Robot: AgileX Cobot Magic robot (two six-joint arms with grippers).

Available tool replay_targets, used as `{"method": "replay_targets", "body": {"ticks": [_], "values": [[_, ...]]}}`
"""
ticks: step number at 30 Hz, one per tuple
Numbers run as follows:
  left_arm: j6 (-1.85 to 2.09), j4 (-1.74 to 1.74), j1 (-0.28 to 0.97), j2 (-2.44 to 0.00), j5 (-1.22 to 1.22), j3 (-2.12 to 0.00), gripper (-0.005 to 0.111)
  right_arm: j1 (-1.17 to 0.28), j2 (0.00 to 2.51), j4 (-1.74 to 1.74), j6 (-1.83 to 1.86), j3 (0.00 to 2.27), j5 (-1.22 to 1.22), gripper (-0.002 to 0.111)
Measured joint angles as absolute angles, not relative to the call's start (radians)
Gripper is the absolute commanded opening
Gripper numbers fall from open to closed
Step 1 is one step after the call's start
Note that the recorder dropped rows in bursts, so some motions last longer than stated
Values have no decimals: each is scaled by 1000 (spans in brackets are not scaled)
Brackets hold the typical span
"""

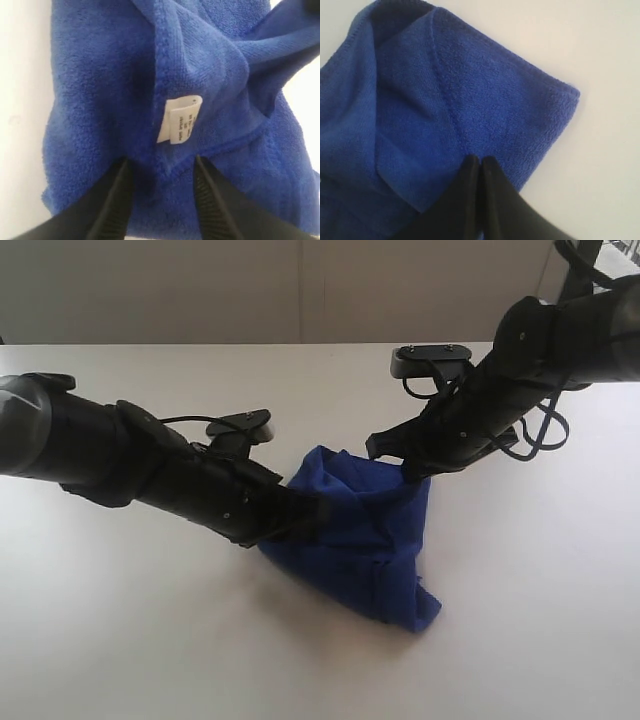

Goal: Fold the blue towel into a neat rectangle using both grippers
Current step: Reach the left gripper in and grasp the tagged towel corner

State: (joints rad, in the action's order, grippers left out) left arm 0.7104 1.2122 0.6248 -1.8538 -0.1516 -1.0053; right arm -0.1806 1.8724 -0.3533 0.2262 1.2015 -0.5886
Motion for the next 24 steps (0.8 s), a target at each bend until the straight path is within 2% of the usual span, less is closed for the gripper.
{"method": "replay_targets", "body": {"ticks": [24], "values": [[710,1242,625,-1913,-213,-1062,45,-181,1872,-353,226,1202,-587,0]]}}
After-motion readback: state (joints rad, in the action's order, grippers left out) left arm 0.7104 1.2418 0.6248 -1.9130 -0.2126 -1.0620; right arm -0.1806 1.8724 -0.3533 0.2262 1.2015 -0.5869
